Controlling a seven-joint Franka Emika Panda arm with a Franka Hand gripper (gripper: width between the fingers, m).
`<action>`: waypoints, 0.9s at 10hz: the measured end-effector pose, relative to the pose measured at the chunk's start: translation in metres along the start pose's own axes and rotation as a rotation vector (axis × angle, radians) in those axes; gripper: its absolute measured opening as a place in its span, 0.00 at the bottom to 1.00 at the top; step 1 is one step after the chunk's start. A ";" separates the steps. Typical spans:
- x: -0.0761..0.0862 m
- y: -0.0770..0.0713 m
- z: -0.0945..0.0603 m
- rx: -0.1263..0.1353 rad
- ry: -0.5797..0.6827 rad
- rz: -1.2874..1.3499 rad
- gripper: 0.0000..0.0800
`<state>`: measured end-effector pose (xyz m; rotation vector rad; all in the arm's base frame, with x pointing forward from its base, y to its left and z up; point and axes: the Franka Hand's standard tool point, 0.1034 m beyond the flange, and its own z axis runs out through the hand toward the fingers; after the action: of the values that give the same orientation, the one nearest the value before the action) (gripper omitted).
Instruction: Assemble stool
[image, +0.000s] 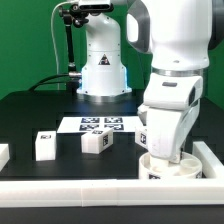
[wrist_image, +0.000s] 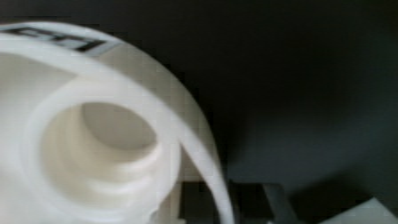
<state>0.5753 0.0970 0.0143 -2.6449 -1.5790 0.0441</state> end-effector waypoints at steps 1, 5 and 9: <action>0.001 0.001 0.000 -0.001 0.001 -0.001 0.04; 0.003 0.001 0.000 -0.002 0.002 -0.002 0.27; 0.006 0.000 -0.021 -0.023 0.010 0.009 0.77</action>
Offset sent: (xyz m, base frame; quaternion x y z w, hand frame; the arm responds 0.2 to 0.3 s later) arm 0.0000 0.0000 0.0000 0.0000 0.0000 0.0000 1.0000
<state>0.5792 0.1019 0.0349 -2.6655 -1.5735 0.0132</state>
